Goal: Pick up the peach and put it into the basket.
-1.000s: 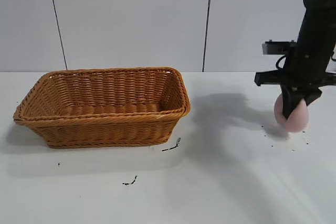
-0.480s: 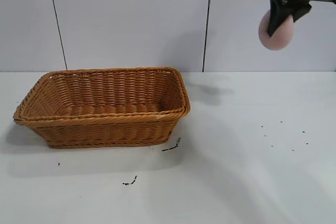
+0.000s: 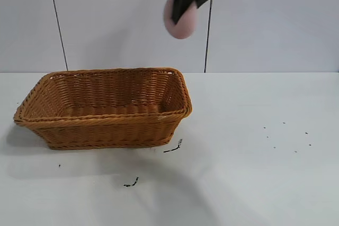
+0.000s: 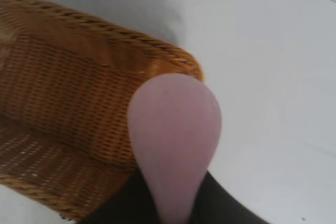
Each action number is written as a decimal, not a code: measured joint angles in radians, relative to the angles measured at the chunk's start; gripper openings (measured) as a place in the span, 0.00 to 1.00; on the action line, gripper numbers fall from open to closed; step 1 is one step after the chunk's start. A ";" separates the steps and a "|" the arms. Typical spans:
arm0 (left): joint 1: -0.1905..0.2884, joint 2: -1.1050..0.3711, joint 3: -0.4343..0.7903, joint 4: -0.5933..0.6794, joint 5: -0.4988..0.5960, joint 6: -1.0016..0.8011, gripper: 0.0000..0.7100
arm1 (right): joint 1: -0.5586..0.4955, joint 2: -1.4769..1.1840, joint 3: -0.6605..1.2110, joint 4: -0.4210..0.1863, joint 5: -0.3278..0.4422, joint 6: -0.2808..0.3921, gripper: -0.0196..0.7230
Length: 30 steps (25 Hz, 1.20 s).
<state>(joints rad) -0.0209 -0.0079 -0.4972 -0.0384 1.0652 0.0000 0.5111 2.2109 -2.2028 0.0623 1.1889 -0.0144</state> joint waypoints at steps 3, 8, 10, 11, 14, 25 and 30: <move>0.000 0.000 0.000 0.000 0.000 0.000 0.98 | 0.061 0.058 0.000 0.002 -0.046 0.000 0.06; 0.000 0.000 0.000 0.000 0.000 0.000 0.98 | 0.104 0.180 0.000 0.002 -0.171 -0.006 0.06; 0.000 0.000 0.000 0.000 0.000 0.000 0.98 | 0.104 0.224 0.000 0.001 -0.211 -0.007 0.06; 0.000 0.000 0.000 0.000 0.000 0.000 0.98 | 0.104 0.245 0.000 -0.001 -0.222 -0.007 0.06; 0.000 0.000 0.000 0.000 0.000 0.000 0.98 | 0.103 0.286 0.000 -0.002 -0.225 -0.007 0.12; 0.000 0.000 0.000 0.000 0.000 0.000 0.98 | 0.103 0.265 -0.080 0.003 -0.146 -0.007 0.95; 0.000 0.000 0.000 0.000 0.000 0.000 0.98 | 0.084 0.228 -0.222 -0.006 -0.060 -0.007 0.95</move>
<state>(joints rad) -0.0209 -0.0079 -0.4972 -0.0384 1.0652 0.0000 0.5951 2.4393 -2.4245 0.0567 1.1289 -0.0218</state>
